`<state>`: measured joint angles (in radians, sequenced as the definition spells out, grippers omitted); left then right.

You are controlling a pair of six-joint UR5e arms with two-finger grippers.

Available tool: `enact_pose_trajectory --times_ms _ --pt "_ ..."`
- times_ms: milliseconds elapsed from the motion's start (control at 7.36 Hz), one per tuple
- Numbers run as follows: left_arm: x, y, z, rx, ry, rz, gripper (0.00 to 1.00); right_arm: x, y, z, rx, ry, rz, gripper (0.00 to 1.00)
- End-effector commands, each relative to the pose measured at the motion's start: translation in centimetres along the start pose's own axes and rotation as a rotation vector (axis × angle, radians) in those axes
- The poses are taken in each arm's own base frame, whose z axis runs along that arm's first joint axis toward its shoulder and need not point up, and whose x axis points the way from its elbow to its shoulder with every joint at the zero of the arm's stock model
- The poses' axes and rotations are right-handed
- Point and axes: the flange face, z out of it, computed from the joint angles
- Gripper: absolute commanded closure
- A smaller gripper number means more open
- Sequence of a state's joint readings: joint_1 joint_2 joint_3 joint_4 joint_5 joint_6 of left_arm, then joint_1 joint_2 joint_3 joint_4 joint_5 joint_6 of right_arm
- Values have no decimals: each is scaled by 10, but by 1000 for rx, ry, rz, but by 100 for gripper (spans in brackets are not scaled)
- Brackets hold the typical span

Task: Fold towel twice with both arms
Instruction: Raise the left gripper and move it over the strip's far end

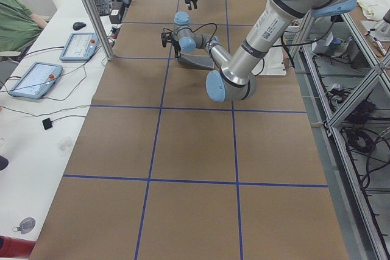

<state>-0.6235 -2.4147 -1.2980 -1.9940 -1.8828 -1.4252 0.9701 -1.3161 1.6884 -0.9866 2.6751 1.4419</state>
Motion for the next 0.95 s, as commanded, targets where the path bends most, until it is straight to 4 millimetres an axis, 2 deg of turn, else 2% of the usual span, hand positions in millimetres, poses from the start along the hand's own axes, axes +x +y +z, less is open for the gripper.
enact_pose_trajectory --times_ms 0,136,272,407,543,679,815 --pt "1 -19 16 16 9 -5 100 0 0 -1 2 -1 0 0" --pt "-2 -22 19 18 5 -10 89 0 0 -1 4 -1 0 0" --pt "-4 -28 17 24 5 -15 22 -2 -2 -2 19 -1 -4 0" --pt "-3 -27 15 23 8 -12 7 -1 -2 -1 19 1 -3 0" --pt "0 -32 10 26 16 -10 1 -3 -3 0 21 1 -5 0" --pt "1 -40 0 0 31 16 1 -3 -3 0 19 0 -5 0" --pt "2 -36 -4 -60 43 19 0 -3 -3 0 21 1 -5 0"
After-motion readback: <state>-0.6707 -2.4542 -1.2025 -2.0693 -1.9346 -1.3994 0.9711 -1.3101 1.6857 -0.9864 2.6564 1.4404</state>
